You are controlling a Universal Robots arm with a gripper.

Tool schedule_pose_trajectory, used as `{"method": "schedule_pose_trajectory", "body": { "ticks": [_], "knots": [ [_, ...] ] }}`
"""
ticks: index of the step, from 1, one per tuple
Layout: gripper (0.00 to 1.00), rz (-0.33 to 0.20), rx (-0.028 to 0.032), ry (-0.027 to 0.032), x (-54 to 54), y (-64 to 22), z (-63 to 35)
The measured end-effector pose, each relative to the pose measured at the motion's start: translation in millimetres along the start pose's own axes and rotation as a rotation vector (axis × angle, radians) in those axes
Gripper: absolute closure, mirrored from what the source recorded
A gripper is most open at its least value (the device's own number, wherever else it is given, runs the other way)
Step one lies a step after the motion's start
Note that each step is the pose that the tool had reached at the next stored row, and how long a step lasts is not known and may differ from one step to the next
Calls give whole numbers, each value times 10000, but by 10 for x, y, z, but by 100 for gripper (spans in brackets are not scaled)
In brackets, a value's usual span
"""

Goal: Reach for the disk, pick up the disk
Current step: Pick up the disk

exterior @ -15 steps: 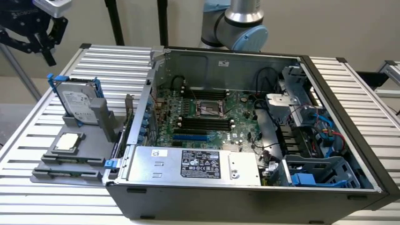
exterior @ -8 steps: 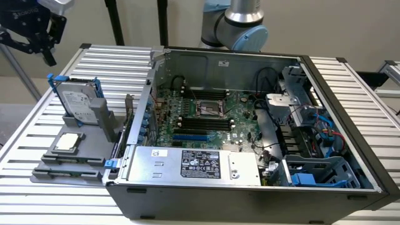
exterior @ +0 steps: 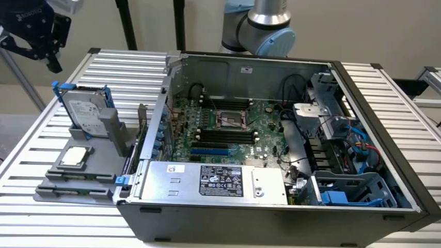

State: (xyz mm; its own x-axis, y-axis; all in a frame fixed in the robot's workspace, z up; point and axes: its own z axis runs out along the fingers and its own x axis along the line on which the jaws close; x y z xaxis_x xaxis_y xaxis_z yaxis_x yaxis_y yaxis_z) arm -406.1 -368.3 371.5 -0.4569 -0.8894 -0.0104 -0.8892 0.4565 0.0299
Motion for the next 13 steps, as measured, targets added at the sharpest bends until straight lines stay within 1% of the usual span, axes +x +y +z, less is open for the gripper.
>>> {"method": "schedule_pose_trajectory", "body": {
  "ticks": [9,13],
  "knots": [
    [89,-1630,-14,47,0,0,6],
    [89,-2197,-20,65,-4,-5,9]
  ]
}}
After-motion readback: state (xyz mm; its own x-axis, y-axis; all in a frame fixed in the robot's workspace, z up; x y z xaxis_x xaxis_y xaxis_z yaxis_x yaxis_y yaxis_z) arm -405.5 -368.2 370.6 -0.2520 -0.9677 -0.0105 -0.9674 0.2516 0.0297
